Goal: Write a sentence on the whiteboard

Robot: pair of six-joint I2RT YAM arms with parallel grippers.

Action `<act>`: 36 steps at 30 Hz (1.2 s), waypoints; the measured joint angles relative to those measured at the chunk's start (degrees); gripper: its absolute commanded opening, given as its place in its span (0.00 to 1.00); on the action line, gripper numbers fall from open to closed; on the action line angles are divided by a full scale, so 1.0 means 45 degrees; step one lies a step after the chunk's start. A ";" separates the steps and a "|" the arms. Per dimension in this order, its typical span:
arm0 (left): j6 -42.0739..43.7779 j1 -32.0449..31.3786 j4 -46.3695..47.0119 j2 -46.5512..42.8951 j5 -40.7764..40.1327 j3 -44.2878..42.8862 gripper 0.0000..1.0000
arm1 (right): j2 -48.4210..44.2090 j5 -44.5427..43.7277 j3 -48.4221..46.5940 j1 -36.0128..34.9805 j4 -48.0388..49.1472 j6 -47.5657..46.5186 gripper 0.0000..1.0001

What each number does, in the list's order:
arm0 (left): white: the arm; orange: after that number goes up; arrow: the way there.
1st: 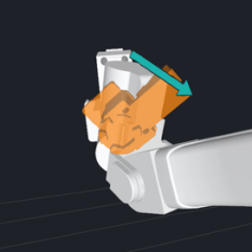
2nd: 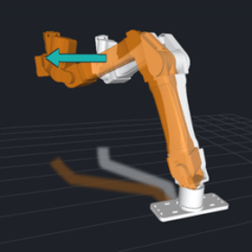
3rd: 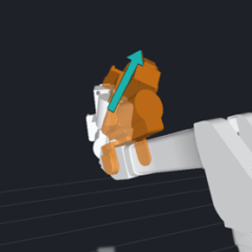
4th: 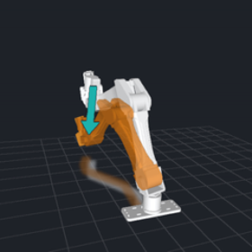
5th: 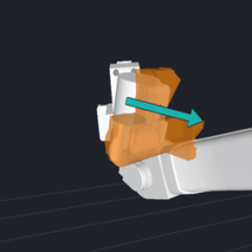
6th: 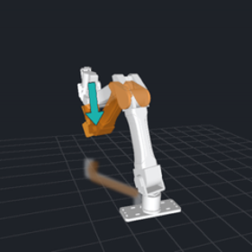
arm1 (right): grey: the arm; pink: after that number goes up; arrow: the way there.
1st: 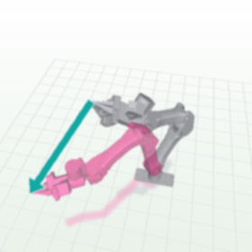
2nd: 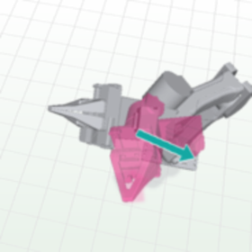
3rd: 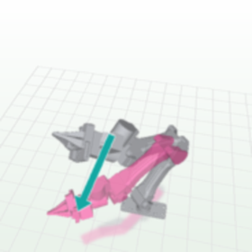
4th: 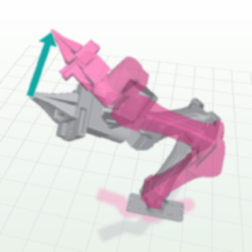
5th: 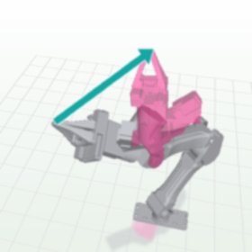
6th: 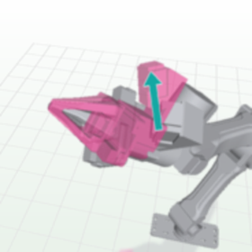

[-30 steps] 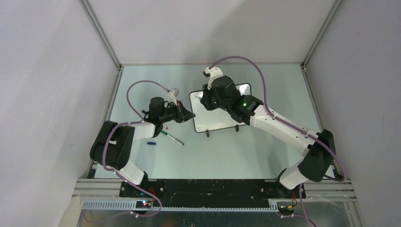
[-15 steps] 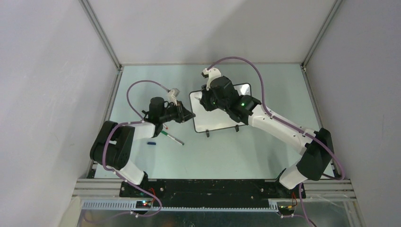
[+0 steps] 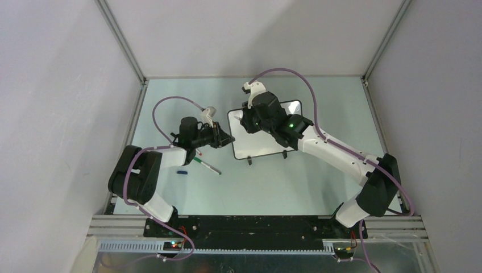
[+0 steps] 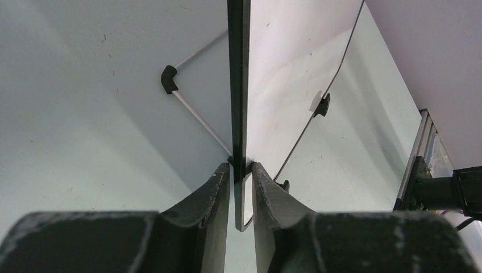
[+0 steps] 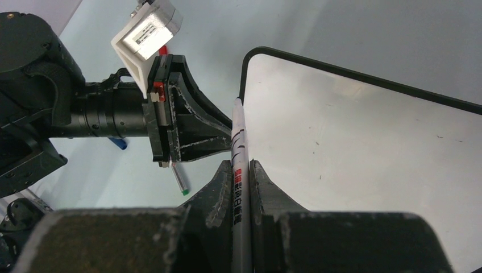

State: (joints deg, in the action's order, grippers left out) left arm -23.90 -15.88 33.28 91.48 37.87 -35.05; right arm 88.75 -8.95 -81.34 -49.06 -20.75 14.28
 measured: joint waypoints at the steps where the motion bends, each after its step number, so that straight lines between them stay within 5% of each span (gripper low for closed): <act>1: 0.0005 0.0000 -0.0005 0.0000 0.0005 0.0000 0.25 | 0.0034 -0.0068 -0.0015 -0.0010 0.0000 0.0000 0.00; 23: 0.0005 0.0000 -0.0005 -0.0005 0.0010 0.0015 0.25 | 0.2409 -0.2147 -0.2943 -0.0559 -0.1904 -0.0641 0.00; 36: 0.0005 -0.0005 -0.0005 -0.0005 0.0005 0.0029 0.25 | 0.1894 -0.2225 -0.1350 -0.0549 -0.0656 -0.1107 0.00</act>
State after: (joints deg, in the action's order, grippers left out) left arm -23.88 -15.90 33.26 91.46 37.89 -34.92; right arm 97.27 -18.96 -87.42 -51.53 -23.70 9.30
